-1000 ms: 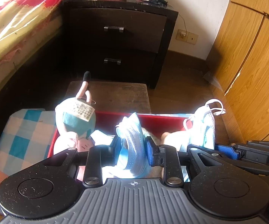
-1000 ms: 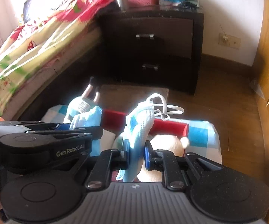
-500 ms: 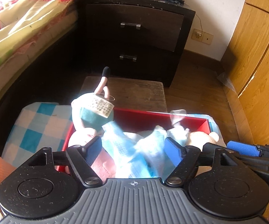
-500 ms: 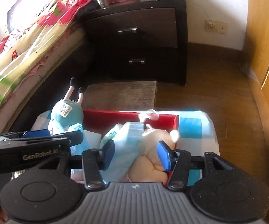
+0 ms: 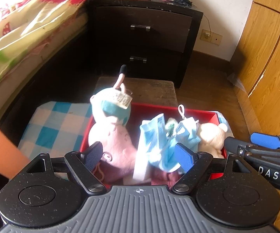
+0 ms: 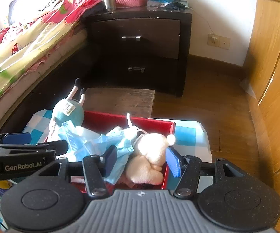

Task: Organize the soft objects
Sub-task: 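Open left tool to drop its mask while right tool drops its mask into the box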

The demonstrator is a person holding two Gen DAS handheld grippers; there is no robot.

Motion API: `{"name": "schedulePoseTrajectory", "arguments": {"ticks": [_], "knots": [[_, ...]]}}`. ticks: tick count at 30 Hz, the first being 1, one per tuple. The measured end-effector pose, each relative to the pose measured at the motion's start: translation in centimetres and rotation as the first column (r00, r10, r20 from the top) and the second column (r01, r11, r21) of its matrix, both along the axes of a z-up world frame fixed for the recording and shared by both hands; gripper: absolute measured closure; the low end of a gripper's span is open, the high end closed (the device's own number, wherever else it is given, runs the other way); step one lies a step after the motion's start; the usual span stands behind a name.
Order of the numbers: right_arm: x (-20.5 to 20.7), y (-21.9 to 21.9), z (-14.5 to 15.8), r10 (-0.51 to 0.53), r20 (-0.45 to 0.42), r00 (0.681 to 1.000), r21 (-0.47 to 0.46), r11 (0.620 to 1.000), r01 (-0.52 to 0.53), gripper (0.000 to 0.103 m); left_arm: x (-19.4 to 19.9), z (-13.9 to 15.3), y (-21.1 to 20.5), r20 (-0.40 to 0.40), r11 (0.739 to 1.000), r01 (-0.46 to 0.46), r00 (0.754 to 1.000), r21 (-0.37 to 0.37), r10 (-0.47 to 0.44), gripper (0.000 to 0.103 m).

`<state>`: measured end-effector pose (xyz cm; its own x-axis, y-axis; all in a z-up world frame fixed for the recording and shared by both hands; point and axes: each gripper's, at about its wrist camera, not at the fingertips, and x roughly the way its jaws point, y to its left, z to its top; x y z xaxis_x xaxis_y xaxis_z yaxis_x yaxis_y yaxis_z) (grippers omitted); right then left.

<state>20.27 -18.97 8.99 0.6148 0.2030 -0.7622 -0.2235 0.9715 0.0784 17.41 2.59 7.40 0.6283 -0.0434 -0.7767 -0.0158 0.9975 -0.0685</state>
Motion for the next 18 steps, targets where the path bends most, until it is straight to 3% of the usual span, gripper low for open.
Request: {"name": "schedulePoseTrajectory", "arguments": {"ticks": [18], "knots": [[-5.3,0.8,0.3,0.03,0.001,1.0,-0.03,0.999,-0.03,0.069,-5.7,-0.3,1.1,-0.011,1.0,-0.001,1.0,0.019,0.002,0.024]]}}
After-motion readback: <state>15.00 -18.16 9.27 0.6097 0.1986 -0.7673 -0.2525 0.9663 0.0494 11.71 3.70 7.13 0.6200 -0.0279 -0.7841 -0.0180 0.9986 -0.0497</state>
